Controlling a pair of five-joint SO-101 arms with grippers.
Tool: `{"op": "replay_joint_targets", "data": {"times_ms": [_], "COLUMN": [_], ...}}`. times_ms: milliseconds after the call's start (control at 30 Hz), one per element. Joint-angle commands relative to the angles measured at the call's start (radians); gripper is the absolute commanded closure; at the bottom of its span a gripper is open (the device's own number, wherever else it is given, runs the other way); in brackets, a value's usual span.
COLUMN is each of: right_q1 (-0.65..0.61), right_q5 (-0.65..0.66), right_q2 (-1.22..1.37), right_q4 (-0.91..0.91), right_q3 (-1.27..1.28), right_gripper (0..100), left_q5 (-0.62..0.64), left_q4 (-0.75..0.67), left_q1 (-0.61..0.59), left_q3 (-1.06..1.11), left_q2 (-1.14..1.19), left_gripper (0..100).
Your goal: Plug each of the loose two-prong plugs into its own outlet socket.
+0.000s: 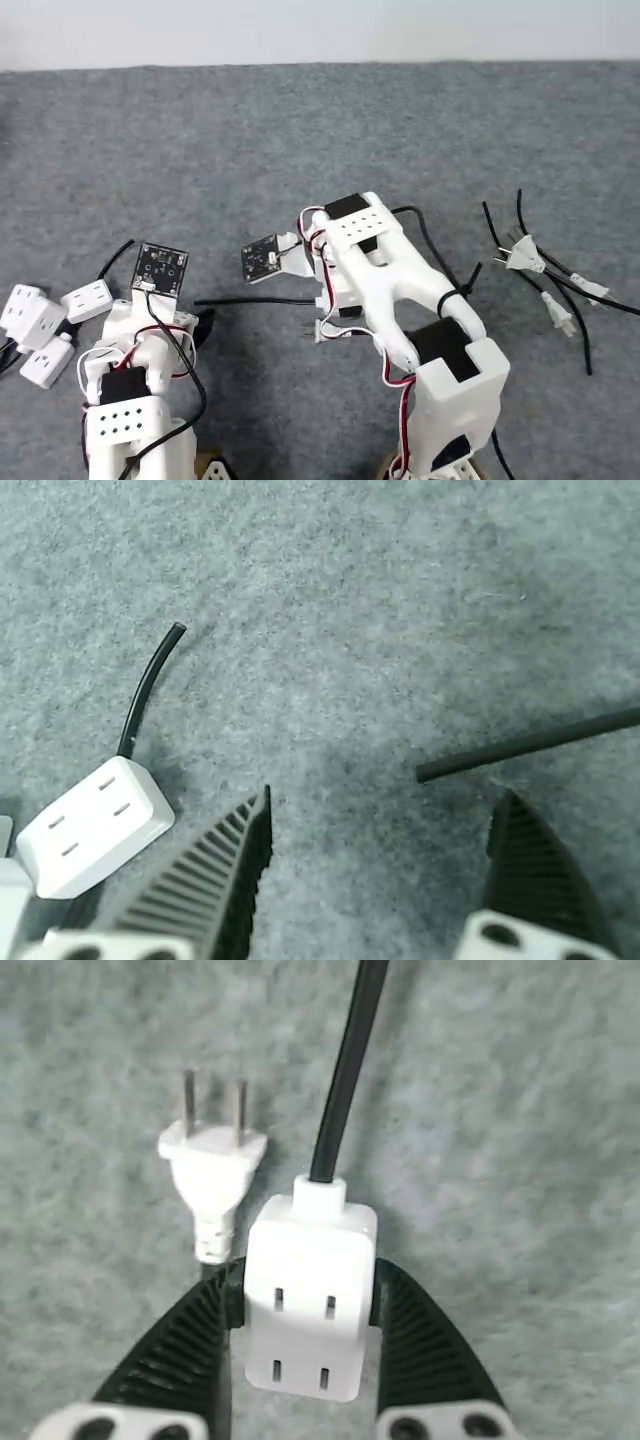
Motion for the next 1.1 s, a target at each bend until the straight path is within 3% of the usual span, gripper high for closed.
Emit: {"op": "replay_joint_targets", "data": {"times_ms": [0, 233, 333, 467, 633, 1067], "right_q1": [-0.010, -0.045, -0.056, -0.062, -0.064, -0.145], "right_q5": [-0.034, -0.095, -0.178, -0.261, -0.259, -0.259], "right_q2": [-0.045, -0.045, -0.045, -0.047, -0.058, -0.047], "right_q4": [-0.041, -0.042, -0.051, -0.047, -0.039, 0.377], "right_q3": [-0.040, -0.038, -0.031, -0.032, -0.034, -0.183], "right_gripper": [99.0, 99.0, 96.9, 78.1, 56.3, 55.3], "left_q5": [-0.008, -0.008, -0.008, -0.008, -0.008, -0.008], "left_q4": [-0.028, -0.028, -0.028, -0.028, -0.028, -0.028], "left_q1": [0.006, 0.006, 0.006, 0.006, 0.006, 0.006], "left_q3": [-0.007, -0.007, -0.007, -0.007, -0.007, -0.007], "left_q2": [-0.017, -0.017, -0.017, -0.017, -0.017, -0.017], "left_gripper": [67, 67, 67, 67, 67, 67]}}
